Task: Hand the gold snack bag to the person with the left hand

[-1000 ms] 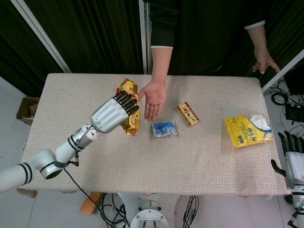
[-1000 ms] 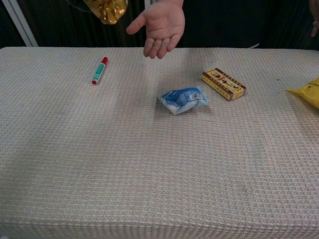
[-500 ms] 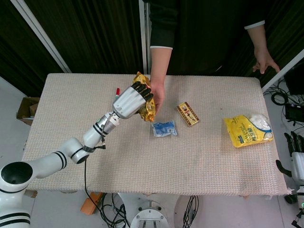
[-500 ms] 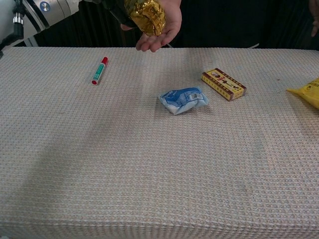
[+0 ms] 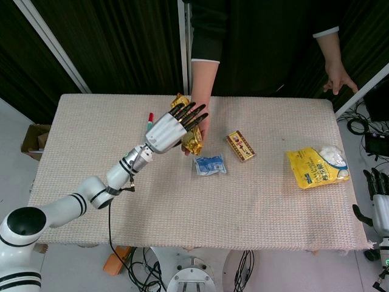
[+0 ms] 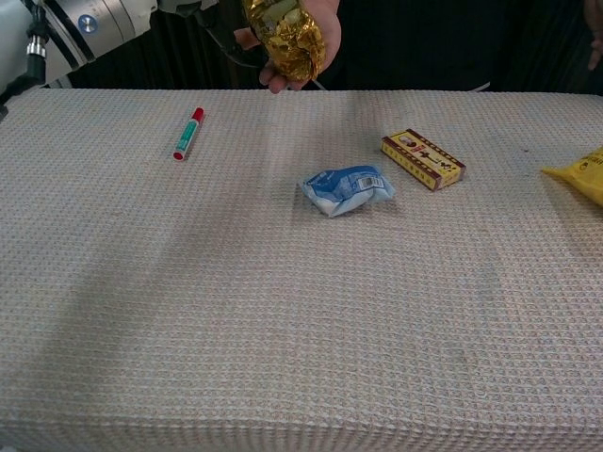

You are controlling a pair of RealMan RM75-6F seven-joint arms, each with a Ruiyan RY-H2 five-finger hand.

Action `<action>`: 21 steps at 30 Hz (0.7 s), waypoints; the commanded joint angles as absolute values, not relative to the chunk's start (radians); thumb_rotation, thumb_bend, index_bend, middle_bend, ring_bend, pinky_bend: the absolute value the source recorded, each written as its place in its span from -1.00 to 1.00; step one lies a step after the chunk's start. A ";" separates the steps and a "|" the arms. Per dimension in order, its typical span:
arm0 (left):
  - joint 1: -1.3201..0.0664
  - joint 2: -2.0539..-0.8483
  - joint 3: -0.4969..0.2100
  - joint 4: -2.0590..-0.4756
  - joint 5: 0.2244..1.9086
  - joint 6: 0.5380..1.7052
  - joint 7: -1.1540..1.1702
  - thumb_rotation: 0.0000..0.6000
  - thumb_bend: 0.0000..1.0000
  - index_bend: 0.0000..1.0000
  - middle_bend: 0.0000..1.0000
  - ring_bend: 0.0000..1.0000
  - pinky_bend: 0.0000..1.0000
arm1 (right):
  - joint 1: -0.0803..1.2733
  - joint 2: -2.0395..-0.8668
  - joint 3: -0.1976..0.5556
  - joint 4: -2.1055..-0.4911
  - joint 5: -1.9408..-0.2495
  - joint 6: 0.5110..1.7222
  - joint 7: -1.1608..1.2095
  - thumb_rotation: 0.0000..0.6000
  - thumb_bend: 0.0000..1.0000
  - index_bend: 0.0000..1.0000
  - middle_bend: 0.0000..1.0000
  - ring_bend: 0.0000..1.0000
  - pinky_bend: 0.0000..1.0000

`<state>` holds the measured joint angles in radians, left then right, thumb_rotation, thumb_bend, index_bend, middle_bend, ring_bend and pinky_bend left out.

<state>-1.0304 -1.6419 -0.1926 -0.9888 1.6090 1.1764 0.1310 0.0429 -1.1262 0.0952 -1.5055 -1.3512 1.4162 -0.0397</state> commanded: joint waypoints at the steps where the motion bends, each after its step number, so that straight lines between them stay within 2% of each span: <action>1: -1.005 -1.594 -0.199 -1.043 1.595 1.200 0.171 1.00 -0.82 -1.00 -1.00 -0.84 -0.53 | 0.044 -1.124 0.096 -1.511 -1.356 1.418 -0.040 1.00 -0.60 -1.00 -1.00 -1.00 -1.00; 3: -0.961 -1.543 -0.207 -1.122 1.564 1.228 0.219 1.00 -0.89 -1.00 -1.00 -0.85 -0.53 | 0.045 -1.123 0.095 -1.514 -1.362 1.421 -0.037 1.00 -0.60 -1.00 -1.00 -1.00 -1.00; 5: -0.871 -1.469 -0.215 -1.260 1.496 1.281 0.309 1.00 -0.97 -1.00 -1.00 -0.85 -0.54 | 0.044 -1.122 0.095 -1.514 -1.366 1.425 -0.031 1.00 -0.60 -1.00 -1.00 -1.00 -1.00; 8: -0.714 -1.324 -0.189 -1.509 1.393 1.360 0.393 1.00 -0.99 -1.00 -1.00 -0.85 -0.54 | 0.040 -1.116 0.094 -1.511 -1.372 1.432 -0.020 1.00 -0.60 -1.00 -1.00 -1.00 -1.00; 10: -0.605 -1.225 -0.143 -1.660 1.341 1.409 0.404 1.00 -1.00 -1.00 -1.00 -0.85 -0.54 | 0.038 -1.110 0.093 -1.513 -1.380 1.439 -0.014 1.00 -0.60 -1.00 -1.00 -1.00 -1.00; 13: -0.447 -1.127 -0.029 -1.788 1.337 1.501 0.411 1.00 -0.99 -1.00 -0.99 -0.85 -0.54 | 0.034 -1.108 0.090 -1.515 -1.404 1.461 -0.005 1.00 -0.60 -1.00 -1.00 -1.00 -1.00; 15: -0.336 -1.116 0.058 -1.810 1.364 1.580 0.408 1.00 -0.97 -1.00 -0.97 -0.85 -0.54 | 0.029 -1.118 0.090 -1.512 -1.425 1.488 0.004 1.00 -0.60 -1.00 -1.00 -1.00 -1.00; 18: -0.192 -1.175 0.147 -1.757 1.396 1.680 0.355 0.99 -0.95 -0.98 -0.95 -0.85 -0.54 | 0.023 -1.139 0.086 -1.507 -1.443 1.513 -0.001 1.00 -0.60 -1.00 -1.00 -1.00 -1.00; 21: -0.120 -1.221 0.180 -1.671 1.406 1.700 0.307 0.99 -0.95 -0.96 -0.91 -0.85 -0.54 | 0.023 -1.151 0.076 -1.508 -1.454 1.511 -0.028 1.00 -0.60 -1.00 -1.00 -1.00 -1.00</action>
<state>-0.2304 -1.2060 0.0902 -1.7411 1.4003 1.6138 0.3464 0.0237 -1.1461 0.0810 -1.5077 -1.4478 1.5111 -0.0175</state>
